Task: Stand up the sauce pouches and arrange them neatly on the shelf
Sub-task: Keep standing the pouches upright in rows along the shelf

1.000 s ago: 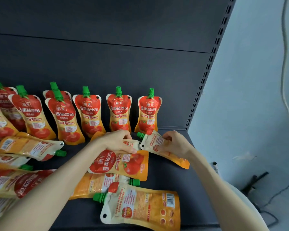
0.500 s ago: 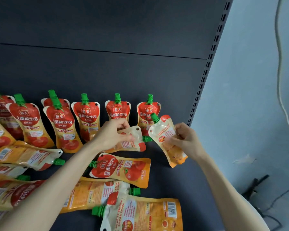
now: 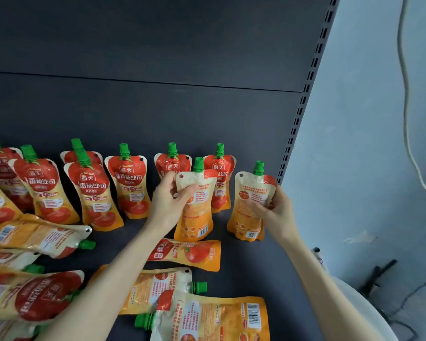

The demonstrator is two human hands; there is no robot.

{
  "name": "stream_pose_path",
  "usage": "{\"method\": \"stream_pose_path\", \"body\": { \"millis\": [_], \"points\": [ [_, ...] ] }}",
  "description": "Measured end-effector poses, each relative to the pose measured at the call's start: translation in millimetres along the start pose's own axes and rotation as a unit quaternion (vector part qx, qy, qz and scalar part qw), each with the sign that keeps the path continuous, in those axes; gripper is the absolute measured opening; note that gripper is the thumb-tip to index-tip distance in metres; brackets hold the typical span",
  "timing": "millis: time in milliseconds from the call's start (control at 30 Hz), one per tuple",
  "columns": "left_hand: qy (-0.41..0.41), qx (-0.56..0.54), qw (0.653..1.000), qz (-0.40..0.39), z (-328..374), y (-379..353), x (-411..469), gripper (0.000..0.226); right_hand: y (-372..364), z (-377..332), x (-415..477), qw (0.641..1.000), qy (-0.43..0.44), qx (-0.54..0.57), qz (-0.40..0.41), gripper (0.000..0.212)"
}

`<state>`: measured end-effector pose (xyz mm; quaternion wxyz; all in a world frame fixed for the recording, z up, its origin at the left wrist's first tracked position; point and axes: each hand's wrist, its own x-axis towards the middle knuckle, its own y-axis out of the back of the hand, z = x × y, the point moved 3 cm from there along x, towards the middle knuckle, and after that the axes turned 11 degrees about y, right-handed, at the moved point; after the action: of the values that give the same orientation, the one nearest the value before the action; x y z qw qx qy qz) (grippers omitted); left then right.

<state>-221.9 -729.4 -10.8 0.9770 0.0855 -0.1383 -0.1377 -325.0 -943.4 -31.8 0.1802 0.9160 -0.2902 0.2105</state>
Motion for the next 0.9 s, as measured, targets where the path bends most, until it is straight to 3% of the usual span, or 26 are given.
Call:
{"method": "stream_pose_path", "body": {
  "millis": [167, 233, 367, 467, 633, 800, 900],
  "points": [
    [0.047, 0.031, 0.996, -0.076, -11.5, -2.1, -0.1, 0.048, 0.1, -18.4, 2.8, 0.999, 0.034, 0.029, 0.025, 0.020],
    [0.024, 0.045, 0.997, -0.049, -10.5, -3.0, -0.3, 0.049, 0.2, -21.7, 4.7, 0.998, 0.046, 0.004, 0.044, 0.014],
    [-0.007, 0.091, 0.995, 0.040, -11.9, -12.6, -5.5, 0.047, -2.6, -23.1, 5.8, 0.994, 0.063, -0.045, 0.075, 0.028],
    [-0.007, 0.133, 0.990, 0.050, -17.3, -16.3, -6.7, 0.054, -4.0, -23.9, 5.2, 0.995, 0.061, -0.050, 0.060, 0.023],
    [-0.012, 0.044, 0.996, -0.080, 12.9, -12.0, -1.9, 0.046, 0.9, -30.7, 6.0, 0.999, 0.043, 0.029, -0.008, 0.027],
    [0.006, -0.026, 0.985, -0.170, 39.7, -9.3, 10.4, 0.017, 5.3, -36.2, 14.3, 0.991, -0.011, 0.123, -0.056, 0.023],
    [0.023, -0.045, 0.980, -0.192, 41.9, -12.0, 15.2, 0.023, 3.0, -43.0, 21.1, 0.989, -0.022, 0.125, -0.077, 0.023]
  ]
}}
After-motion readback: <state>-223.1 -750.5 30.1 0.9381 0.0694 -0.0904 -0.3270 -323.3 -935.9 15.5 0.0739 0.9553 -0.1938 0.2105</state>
